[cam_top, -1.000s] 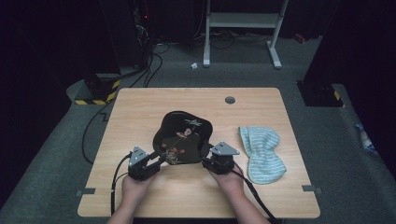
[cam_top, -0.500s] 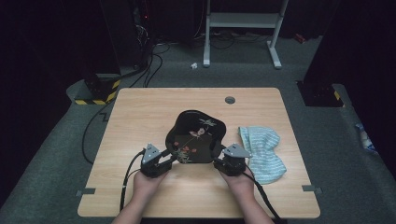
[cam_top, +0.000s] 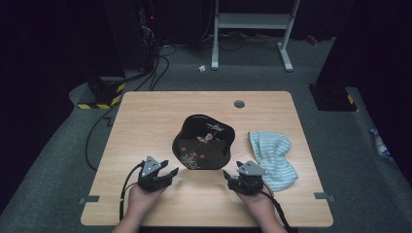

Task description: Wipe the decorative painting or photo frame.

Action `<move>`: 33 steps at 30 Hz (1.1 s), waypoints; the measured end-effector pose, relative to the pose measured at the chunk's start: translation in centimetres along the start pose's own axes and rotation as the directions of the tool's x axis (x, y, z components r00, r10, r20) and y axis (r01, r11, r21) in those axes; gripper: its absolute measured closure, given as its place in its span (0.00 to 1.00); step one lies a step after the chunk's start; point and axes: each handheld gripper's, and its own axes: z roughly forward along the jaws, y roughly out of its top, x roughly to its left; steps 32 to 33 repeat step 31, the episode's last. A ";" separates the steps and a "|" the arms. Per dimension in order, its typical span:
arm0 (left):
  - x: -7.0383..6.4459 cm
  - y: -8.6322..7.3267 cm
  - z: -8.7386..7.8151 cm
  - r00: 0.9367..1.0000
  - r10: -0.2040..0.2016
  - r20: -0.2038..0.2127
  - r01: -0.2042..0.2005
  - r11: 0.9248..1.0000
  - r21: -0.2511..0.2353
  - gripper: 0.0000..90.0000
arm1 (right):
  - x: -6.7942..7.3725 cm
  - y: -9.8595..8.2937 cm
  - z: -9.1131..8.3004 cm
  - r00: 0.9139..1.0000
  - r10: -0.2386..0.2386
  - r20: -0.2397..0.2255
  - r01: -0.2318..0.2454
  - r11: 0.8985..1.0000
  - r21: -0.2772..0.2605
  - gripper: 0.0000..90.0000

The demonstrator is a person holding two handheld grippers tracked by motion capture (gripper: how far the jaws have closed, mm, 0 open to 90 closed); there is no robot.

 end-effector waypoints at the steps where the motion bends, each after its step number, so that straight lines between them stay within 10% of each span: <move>1: 0.5 -0.8 -0.8 1.000 0.007 -0.028 -0.006 0.999 0.036 0.48 | 0.0 -0.6 -0.2 1.000 -0.002 0.003 0.002 1.000 0.024 0.39; 12: 1.7 -3.2 -2.8 0.996 -0.065 -0.065 0.074 0.985 0.158 0.33 | -0.1 -2.9 -1.3 1.000 -0.027 0.003 0.026 0.984 0.176 0.33; 15: 0.8 -3.6 -3.3 0.997 0.021 -0.077 -0.007 0.983 0.184 0.31 | -0.1 -2.9 -1.3 1.000 -0.018 -0.012 0.020 0.984 0.178 0.34; 33: 1.4 -3.5 -3.3 0.998 -0.017 -0.052 0.026 0.985 0.170 0.34 | -0.3 -2.6 -0.8 1.000 0.011 -0.022 -0.007 0.983 0.185 0.35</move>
